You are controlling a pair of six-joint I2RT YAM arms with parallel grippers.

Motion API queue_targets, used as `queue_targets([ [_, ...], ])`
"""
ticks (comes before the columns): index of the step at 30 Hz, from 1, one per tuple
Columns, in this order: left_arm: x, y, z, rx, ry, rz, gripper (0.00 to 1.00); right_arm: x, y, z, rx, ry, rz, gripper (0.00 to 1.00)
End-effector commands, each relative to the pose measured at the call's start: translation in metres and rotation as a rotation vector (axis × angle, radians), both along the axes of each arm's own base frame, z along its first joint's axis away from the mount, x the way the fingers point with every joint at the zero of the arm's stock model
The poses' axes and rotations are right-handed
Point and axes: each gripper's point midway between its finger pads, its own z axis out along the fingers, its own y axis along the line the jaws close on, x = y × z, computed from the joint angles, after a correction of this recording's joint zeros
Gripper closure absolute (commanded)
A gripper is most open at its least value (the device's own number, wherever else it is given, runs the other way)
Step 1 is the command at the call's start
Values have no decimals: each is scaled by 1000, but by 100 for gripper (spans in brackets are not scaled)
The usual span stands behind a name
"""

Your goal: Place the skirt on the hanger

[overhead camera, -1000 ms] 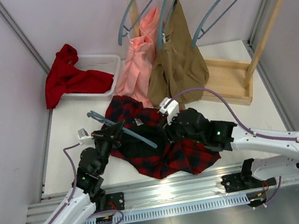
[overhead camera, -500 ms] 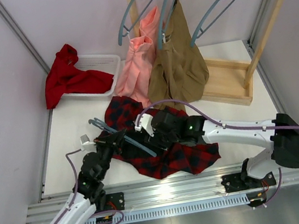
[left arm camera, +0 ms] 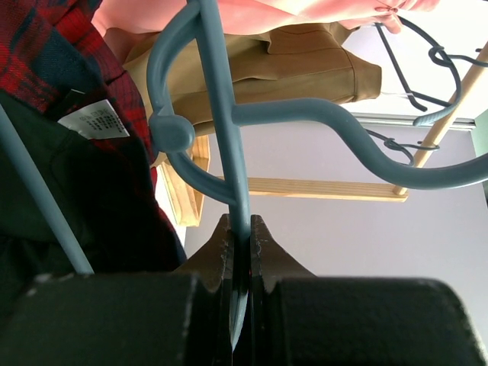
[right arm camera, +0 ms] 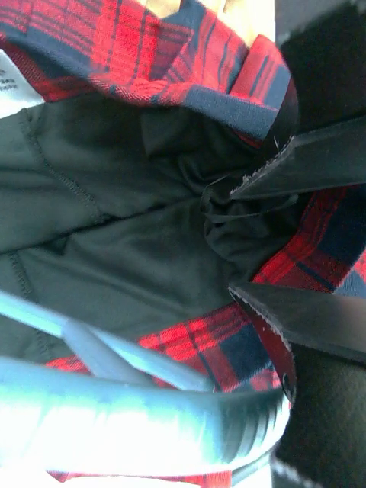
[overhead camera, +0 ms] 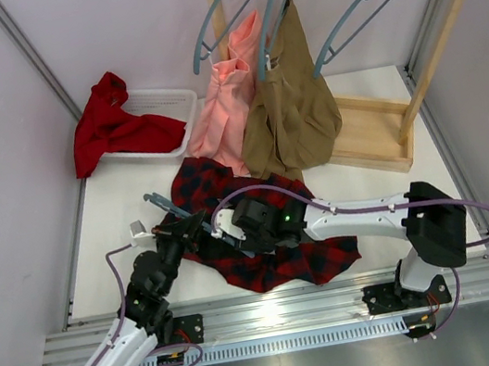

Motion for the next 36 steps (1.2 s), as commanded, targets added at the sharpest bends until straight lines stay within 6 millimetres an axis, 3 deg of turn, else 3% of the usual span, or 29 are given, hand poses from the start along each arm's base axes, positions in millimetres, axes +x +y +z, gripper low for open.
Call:
queue_targets([
  [1,-5,2,-41,38,62,-6,100,13,0,13,-24,-101,9,46],
  [5,-5,2,-41,40,60,-8,100,20,-4,18,-31,-156,2,40],
  [13,-5,1,-43,41,56,-15,100,37,-13,5,-89,-236,-58,33],
  [15,-5,1,-44,44,58,-15,100,43,-13,5,-76,-261,-77,42],
  [16,-5,1,-46,46,62,-15,100,47,-15,5,-70,-262,-95,66],
  [19,-5,1,-47,47,63,-13,100,53,-14,15,0,-264,-136,100],
  [23,-2,2,-46,45,63,-2,100,54,-14,34,211,-158,-222,100],
  [26,0,2,-41,24,56,5,100,56,-13,66,464,-83,-297,100],
  [27,2,2,-37,15,48,12,100,51,-20,57,488,-55,-316,100],
  [28,3,2,-33,5,41,13,100,48,-16,73,592,-27,-324,100],
  [33,11,-3,-19,-45,39,13,100,42,-20,84,782,53,-350,100],
  [36,19,-7,0,-144,49,21,100,31,-16,78,841,107,-335,100],
])
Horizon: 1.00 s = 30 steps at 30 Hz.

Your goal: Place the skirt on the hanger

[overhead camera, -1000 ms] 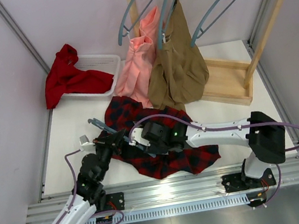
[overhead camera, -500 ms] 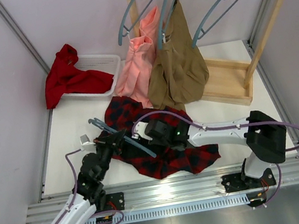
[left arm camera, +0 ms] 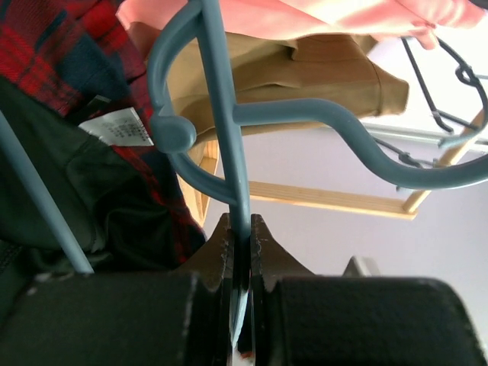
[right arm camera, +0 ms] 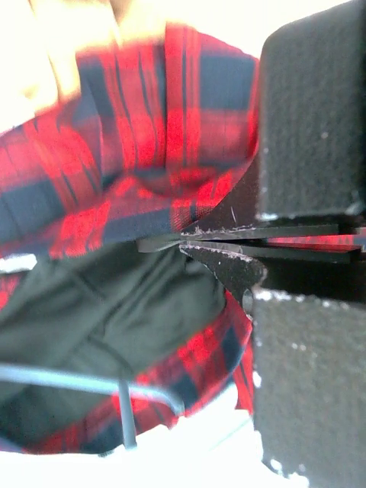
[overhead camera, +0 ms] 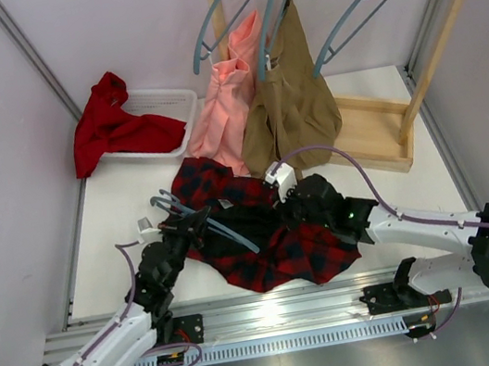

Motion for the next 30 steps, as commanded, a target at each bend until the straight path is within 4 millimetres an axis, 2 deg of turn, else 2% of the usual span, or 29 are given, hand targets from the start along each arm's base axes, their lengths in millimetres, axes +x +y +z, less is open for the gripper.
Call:
queue_targets([
  [1,6,3,15,-143,-8,35,100,-11,21,16,204,39,44,100],
  [4,12,2,18,-203,19,48,100,-11,27,20,277,40,40,100],
  [5,16,2,19,-208,26,57,100,-11,26,13,279,49,30,100],
  [6,18,1,27,-232,13,58,100,-8,27,19,312,36,20,100],
  [8,22,0,36,-248,-2,62,100,-7,28,15,323,36,13,100],
  [15,30,-1,30,-292,42,79,100,-9,42,30,417,30,58,100],
  [19,31,5,19,-334,63,116,100,-10,50,22,425,50,67,100],
  [25,38,12,29,-365,28,161,100,-13,56,14,403,35,49,100],
  [30,42,14,27,-367,46,186,100,-10,50,21,428,-13,-14,100],
])
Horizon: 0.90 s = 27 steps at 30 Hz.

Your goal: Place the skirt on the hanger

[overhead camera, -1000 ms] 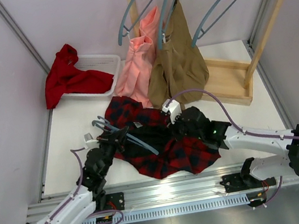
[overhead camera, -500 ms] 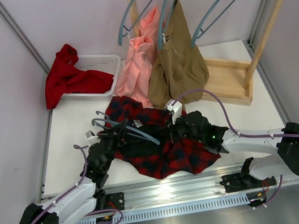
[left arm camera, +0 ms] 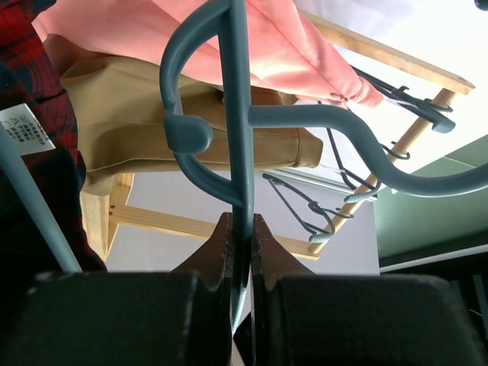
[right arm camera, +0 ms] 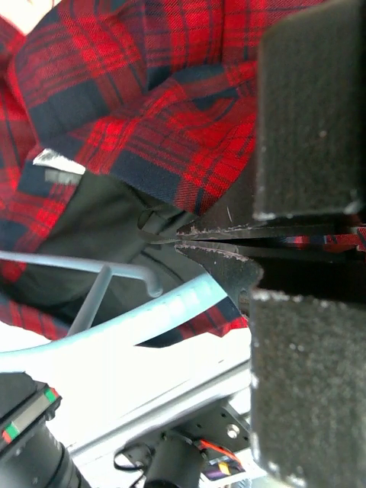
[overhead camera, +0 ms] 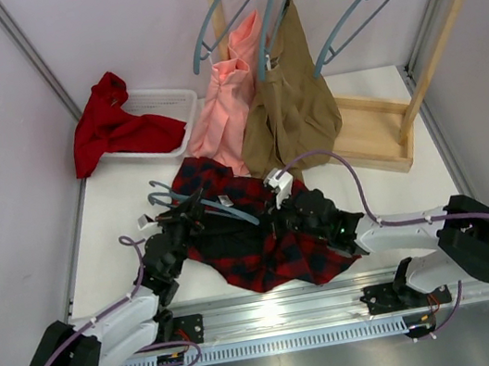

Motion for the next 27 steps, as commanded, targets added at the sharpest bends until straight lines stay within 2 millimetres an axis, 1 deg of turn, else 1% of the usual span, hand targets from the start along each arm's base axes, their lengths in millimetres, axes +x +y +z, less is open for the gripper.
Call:
queue_targets([
  [1,7,8,-5,-79,51,49,100,7,-2,26,89,-74,-80,100],
  [3,8,10,-8,-95,66,61,100,10,-7,27,99,-90,-127,100],
  [4,9,12,-9,-104,69,69,100,5,-5,26,94,-100,-126,100],
  [5,10,15,-9,-115,70,87,100,7,-6,26,89,-110,-156,100],
  [6,11,16,-12,-127,79,97,100,5,-5,22,75,-111,-162,100],
  [7,12,18,-8,-148,64,107,100,-1,-1,19,64,-114,-154,100],
  [10,15,20,-7,-163,65,121,100,-2,-2,12,50,-119,-191,100],
  [14,19,18,-11,-148,89,125,100,-8,0,17,66,-165,-245,100],
  [16,19,23,-14,-168,97,148,100,-8,-1,13,51,-173,-279,100],
  [17,21,27,-14,-192,95,164,100,-14,1,9,42,-172,-274,100],
  [19,23,33,-13,-206,84,179,100,-14,-3,-1,19,-161,-300,100],
  [20,23,35,-7,-219,65,180,100,-17,-2,-5,18,-152,-302,100],
  [22,24,36,-8,-223,69,180,100,-18,-5,-11,12,-145,-308,100],
  [27,25,38,-4,-228,57,188,100,-19,-6,-17,2,-137,-313,100],
])
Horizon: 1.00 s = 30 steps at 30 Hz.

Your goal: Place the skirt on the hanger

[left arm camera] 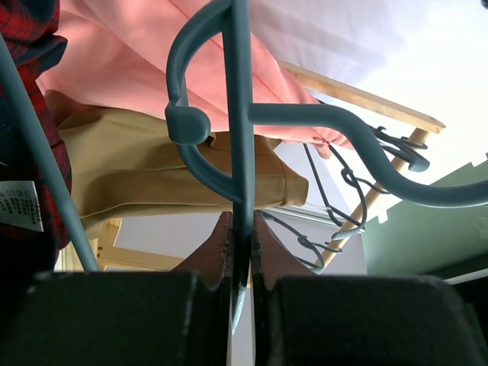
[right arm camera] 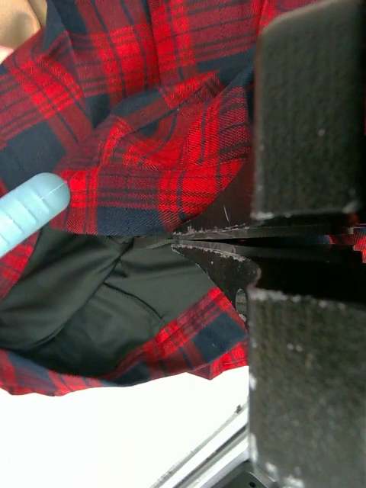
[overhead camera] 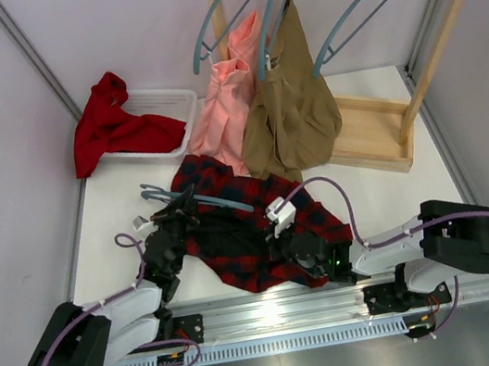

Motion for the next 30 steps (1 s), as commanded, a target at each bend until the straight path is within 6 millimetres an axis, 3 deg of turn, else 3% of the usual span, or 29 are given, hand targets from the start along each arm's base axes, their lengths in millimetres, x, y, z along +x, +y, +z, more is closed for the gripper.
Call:
queue_targets([
  [1,6,16,3,-218,45,63,100,6,-2,12,70,-14,-61,100],
  [7,7,10,0,-176,58,36,100,9,1,34,59,-73,-109,100],
  [9,7,11,-1,-173,59,43,100,12,15,45,39,-103,-132,100],
  [17,6,11,-4,-157,74,41,100,21,26,52,-55,-169,-323,100],
  [30,2,12,-5,-162,70,39,100,38,7,53,-162,-204,-464,100],
])
